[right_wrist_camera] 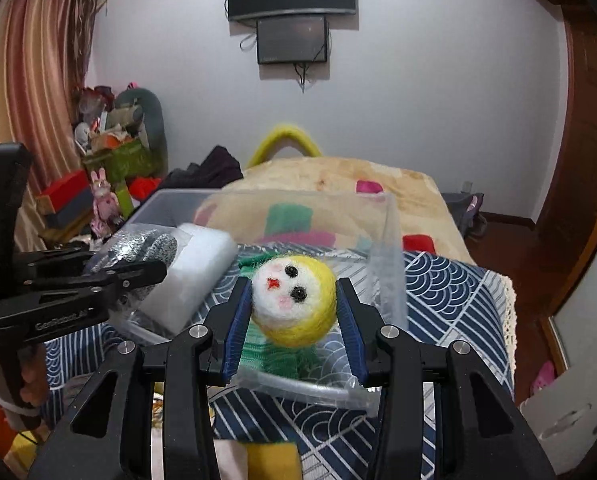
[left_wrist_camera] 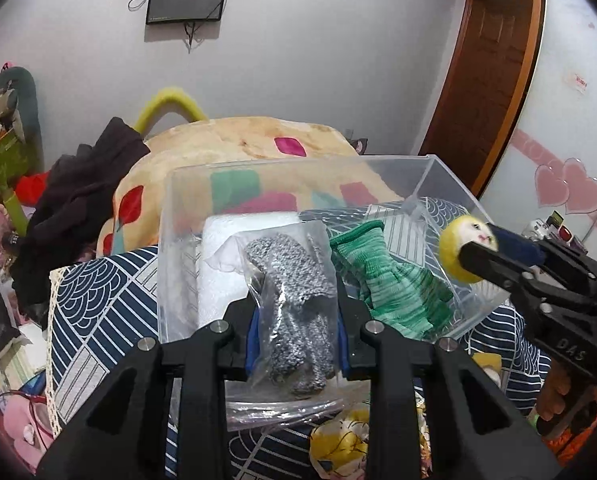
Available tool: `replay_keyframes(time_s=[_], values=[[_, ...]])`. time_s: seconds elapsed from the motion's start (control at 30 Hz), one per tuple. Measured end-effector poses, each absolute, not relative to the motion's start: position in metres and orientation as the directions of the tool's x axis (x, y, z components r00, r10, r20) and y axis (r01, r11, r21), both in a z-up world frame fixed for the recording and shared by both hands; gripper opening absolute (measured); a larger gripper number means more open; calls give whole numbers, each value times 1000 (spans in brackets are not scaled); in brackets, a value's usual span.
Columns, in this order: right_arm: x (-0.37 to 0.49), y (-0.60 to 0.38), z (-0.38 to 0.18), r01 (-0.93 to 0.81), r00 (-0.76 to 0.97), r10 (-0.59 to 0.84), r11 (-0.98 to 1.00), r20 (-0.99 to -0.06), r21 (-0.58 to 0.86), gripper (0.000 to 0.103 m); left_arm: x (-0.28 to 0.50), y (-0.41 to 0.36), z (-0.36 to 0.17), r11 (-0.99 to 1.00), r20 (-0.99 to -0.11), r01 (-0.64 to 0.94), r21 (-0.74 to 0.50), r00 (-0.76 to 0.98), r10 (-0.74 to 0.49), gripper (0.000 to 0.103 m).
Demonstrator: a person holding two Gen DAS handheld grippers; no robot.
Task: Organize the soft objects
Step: 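Place the doll head into the box with the right tool while the left drops the steel wool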
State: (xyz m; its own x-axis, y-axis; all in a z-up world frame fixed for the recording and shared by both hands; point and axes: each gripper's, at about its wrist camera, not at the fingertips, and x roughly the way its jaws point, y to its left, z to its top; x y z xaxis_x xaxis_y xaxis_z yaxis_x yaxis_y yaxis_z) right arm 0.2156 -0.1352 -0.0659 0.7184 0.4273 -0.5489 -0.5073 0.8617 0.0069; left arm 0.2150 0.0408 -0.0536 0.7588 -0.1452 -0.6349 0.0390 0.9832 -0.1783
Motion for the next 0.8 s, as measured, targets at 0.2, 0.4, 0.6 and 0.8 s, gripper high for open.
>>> replay_keyframes(time_s=[0.2,0.4,0.6,0.8], values=[[215,-127,-73,-516,706,416,856,-573,-14,42,217,45,-56,979,-636,43,-199,755,-162,41],[210,-130,-69,-525,707,421,851,-568,-21,50,211,45,-54,980,-632,41,-196,759,-158,55],[198,-137,-56,-509,739,419,860,-528,-29,55,191,38,-38,987,-588,52,-150,799,-131,70],[175,-143,-41,-506,772,429,861,-469,-46,59,164,34,-21,990,-544,46,-134,831,-113,77]])
